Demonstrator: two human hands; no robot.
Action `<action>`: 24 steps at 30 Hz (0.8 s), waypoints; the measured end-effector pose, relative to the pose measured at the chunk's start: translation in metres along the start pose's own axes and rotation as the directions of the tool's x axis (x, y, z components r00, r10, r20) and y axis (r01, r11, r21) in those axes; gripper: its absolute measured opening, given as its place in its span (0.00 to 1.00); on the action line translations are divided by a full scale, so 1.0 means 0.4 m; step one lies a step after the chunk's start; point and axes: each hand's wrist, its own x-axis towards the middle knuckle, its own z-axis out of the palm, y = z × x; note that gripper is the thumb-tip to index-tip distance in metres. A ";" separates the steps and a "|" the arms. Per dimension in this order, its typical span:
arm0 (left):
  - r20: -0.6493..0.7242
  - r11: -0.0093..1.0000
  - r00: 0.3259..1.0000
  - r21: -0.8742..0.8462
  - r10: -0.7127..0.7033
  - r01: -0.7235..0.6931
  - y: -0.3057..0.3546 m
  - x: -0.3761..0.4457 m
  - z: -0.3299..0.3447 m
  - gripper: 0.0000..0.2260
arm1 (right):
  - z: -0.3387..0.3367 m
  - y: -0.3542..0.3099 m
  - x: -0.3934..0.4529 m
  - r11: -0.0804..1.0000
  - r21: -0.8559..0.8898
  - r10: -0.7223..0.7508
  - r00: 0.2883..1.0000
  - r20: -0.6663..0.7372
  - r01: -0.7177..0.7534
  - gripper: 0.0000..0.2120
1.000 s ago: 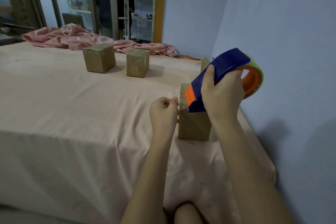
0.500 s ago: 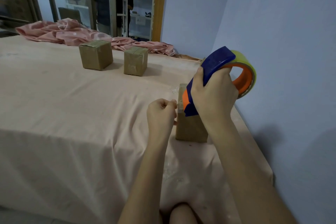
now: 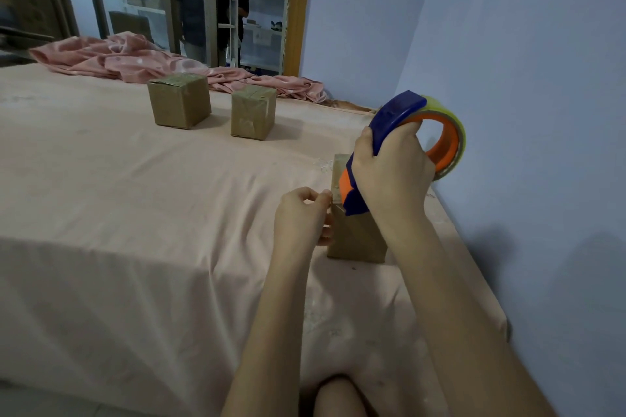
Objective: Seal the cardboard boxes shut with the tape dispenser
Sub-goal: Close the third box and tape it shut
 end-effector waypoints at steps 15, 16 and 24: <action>-0.028 0.984 0.983 -0.012 -0.180 0.179 -0.046 -0.043 0.013 0.12 | -0.005 -0.003 0.000 1.000 0.011 0.017 1.000 0.010 -0.017 0.17; -0.150 0.993 0.987 0.093 -0.059 0.074 -0.052 -0.053 0.014 0.11 | -0.005 -0.005 0.000 1.000 0.011 0.014 1.000 0.011 -0.014 0.17; 0.032 0.946 0.945 -0.029 0.325 -0.324 -0.093 -0.157 0.089 0.33 | -0.005 -0.002 0.007 0.999 -0.001 0.033 0.999 0.005 -0.033 0.19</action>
